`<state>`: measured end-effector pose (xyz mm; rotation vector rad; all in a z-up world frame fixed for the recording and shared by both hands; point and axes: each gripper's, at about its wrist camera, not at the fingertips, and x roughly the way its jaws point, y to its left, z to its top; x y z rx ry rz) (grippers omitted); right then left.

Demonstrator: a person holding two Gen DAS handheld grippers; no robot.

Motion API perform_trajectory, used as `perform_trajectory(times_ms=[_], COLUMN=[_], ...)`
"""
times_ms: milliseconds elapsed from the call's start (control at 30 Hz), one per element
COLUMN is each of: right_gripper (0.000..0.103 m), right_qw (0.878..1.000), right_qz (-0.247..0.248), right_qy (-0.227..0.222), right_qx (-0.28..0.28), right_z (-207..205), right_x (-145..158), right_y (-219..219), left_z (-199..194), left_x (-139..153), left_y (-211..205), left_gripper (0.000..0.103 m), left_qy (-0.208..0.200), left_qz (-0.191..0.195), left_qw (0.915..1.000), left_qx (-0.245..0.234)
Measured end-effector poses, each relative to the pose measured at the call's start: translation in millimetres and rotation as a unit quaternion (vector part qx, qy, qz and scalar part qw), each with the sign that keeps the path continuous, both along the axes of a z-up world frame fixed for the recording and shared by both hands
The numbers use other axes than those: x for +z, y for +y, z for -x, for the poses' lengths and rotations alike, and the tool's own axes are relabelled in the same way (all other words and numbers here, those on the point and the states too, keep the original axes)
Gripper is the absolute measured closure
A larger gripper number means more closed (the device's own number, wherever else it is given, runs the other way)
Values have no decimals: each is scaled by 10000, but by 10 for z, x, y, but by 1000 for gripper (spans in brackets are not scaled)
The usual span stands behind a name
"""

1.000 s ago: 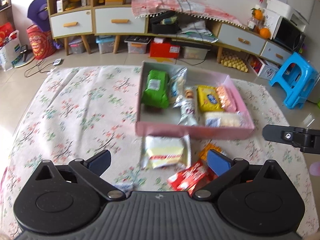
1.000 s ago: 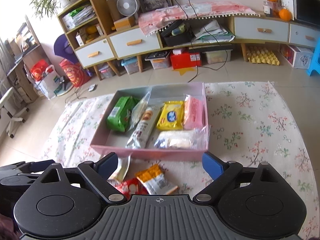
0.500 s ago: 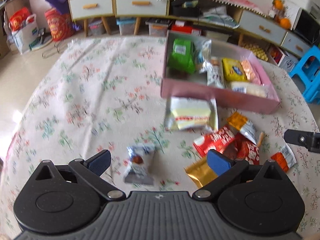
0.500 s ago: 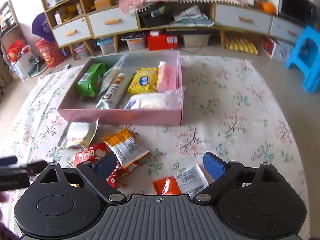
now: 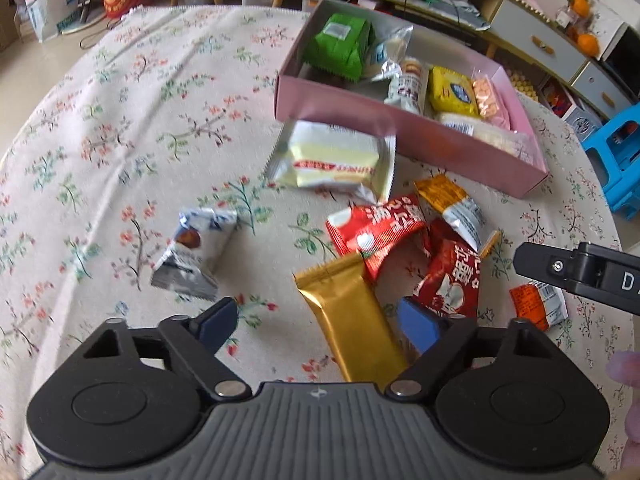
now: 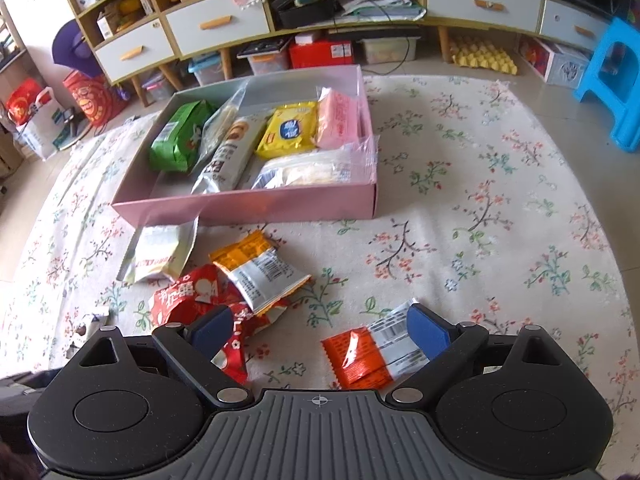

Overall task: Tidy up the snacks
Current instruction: 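Grasp the gold bar with the left gripper while the right gripper grasps the brown wafer bag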

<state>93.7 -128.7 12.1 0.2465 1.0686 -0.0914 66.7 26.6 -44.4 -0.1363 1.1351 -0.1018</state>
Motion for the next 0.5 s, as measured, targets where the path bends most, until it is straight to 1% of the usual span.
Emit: perform_trajectory(times_ms=[33,167,233,267,300,333,367,433,500], right_gripper=[8,8,8,8,8,8,8,8,8], right_qw=[10000,9983,9966,9957,9950,9946,9943,9944,9948], right_qz=[-72,-481,-702,-785,-843,-879,-895,-876,-833], right_qy=[38,233,344,409,477,529,563,593,567], right_qx=[-30,-214,-260,-256,-227,-181,-128,-20,119], right_z=[-4,-21,-17,-14,-9,-1,9,41,78], right_x=[-16,-93,-140,-163,-186,-204,-215,-231,-235], right_y=[-8,-47,-53,-45,-34,-19,-2,36,73], left_z=[1,10,22,36,48,57,72,85,88], left_x=[-12,-20,-18,-13,-8,-4,1,8,9], left_y=[-9,-32,-38,-39,-40,-41,-33,-5,34], left_gripper=[26,34,45,48,56,62,63,69,71], left_qy=[28,1,-46,-82,-118,-155,-186,-209,-220], left_qz=[25,49,34,-10,-71,-123,-154,-128,-73], left_qw=[10000,10000,10000,9999,9997,9994,9990,9983,9976], left_qx=[14,5,-75,-131,-204,-282,-380,-533,-649])
